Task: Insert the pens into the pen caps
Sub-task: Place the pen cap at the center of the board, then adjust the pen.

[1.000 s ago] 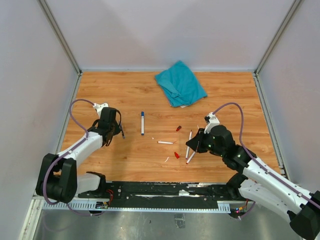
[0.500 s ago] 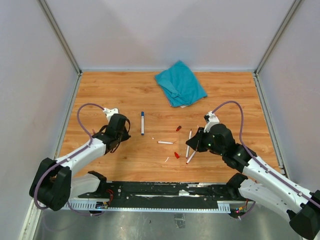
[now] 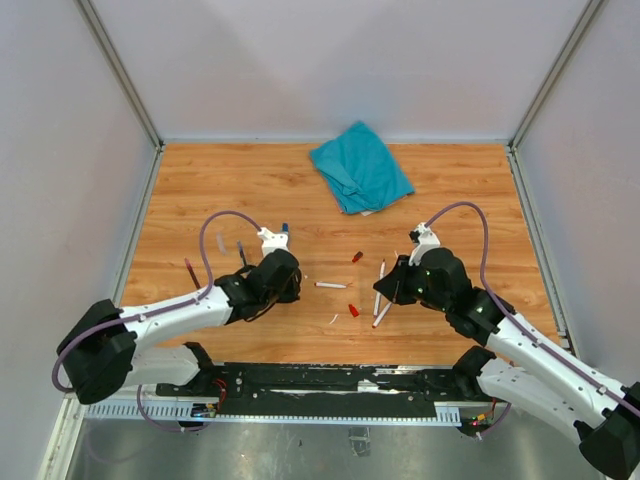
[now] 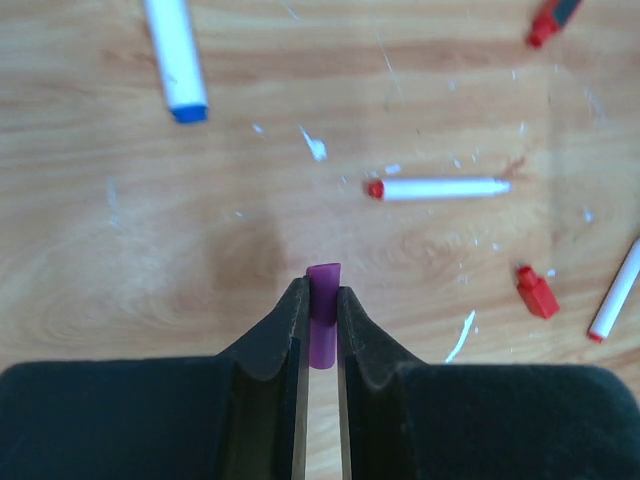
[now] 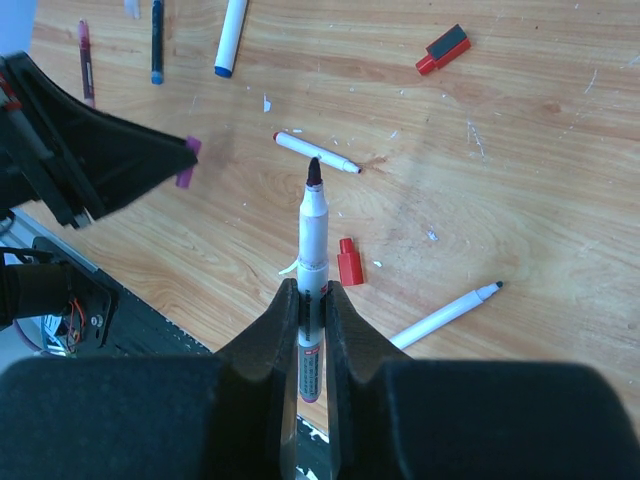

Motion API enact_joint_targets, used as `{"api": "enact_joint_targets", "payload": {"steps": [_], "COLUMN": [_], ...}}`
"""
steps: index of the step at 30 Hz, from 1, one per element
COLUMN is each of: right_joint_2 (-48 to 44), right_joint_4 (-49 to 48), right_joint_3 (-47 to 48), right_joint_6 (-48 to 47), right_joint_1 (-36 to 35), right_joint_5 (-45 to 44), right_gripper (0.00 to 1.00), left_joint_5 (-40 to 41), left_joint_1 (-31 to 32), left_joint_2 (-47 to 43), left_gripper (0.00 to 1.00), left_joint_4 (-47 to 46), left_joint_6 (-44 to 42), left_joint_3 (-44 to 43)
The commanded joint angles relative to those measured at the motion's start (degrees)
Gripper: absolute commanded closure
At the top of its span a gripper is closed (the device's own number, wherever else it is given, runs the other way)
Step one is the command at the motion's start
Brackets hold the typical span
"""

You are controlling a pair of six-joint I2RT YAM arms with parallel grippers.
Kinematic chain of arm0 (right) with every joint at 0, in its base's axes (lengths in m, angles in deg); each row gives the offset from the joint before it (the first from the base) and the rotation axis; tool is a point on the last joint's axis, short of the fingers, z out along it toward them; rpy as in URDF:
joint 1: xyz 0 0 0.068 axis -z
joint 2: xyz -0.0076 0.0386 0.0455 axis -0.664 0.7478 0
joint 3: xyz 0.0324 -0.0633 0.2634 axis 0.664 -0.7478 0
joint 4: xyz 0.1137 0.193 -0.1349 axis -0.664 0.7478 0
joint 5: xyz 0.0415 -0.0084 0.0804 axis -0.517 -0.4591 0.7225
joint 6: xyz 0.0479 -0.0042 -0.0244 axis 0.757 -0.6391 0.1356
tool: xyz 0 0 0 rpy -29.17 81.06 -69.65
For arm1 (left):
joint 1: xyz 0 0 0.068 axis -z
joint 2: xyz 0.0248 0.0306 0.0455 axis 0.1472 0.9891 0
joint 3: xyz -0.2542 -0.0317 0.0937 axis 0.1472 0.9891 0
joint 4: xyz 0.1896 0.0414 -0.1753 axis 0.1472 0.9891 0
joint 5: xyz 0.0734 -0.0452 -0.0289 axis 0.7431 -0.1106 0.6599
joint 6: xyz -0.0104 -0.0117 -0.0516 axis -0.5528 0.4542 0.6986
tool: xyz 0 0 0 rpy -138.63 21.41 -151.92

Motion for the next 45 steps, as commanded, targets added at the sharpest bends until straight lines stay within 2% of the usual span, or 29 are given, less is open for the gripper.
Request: {"api": "enact_joint_targets", "payload": {"steps": [1,5,9,15,19,26,30,38,45], "right_joint_2": [-1.52,-2.12,-2.64,-3.08,-3.44,-3.57,-3.29,2.34,10.84], "right_joint_4": [1.08,1.52,1.79,2.2,2.4,2.21,-1.84,-12.03,-23.21], "right_joint_3": [1.42,1.3,0.86,0.67,0.64,1.08,0.14,-0.77,-0.47], "right_joint_6": [-0.53,-0.54,-0.53,-0.4,-0.25,0.21,1.4,4.44,8.09], "right_joint_1": [-0.64,-0.61,-0.63,-0.64,-0.57,-0.62,-0.62,-0.64,-0.71], "right_joint_5": [-2.17,-2.51,-2.86,-3.05,-3.35,-3.93,-2.68,1.83,7.43], "right_gripper": [0.99,1.0,0.99,0.99,0.99,0.99,0.99,0.99,0.99], "left_joint_5": [1.61,2.44,2.6,3.01,3.41,4.53,3.3,-6.3,-13.01], "left_joint_1": [5.76,9.71,11.02,11.29,11.25,11.22,11.25,11.29,11.23], "left_joint_2": [3.92,9.75,13.66,14.54,13.42,6.05,-0.18,-12.89,-16.19], "left_gripper": [0.87,0.84,0.8,0.67,0.61,0.54,0.51,0.48,0.46], "left_joint_4": [-1.77,-2.8,-3.18,-3.25,-3.23,-3.86,-6.79,-18.18,-24.17], "left_joint_6": [2.99,3.27,3.35,2.91,2.2,0.06,-3.49,-8.0,-8.71], "left_joint_3": [-1.33,-3.55,-5.11,-5.13,-4.92,-2.82,-0.31,5.59,7.9]}}
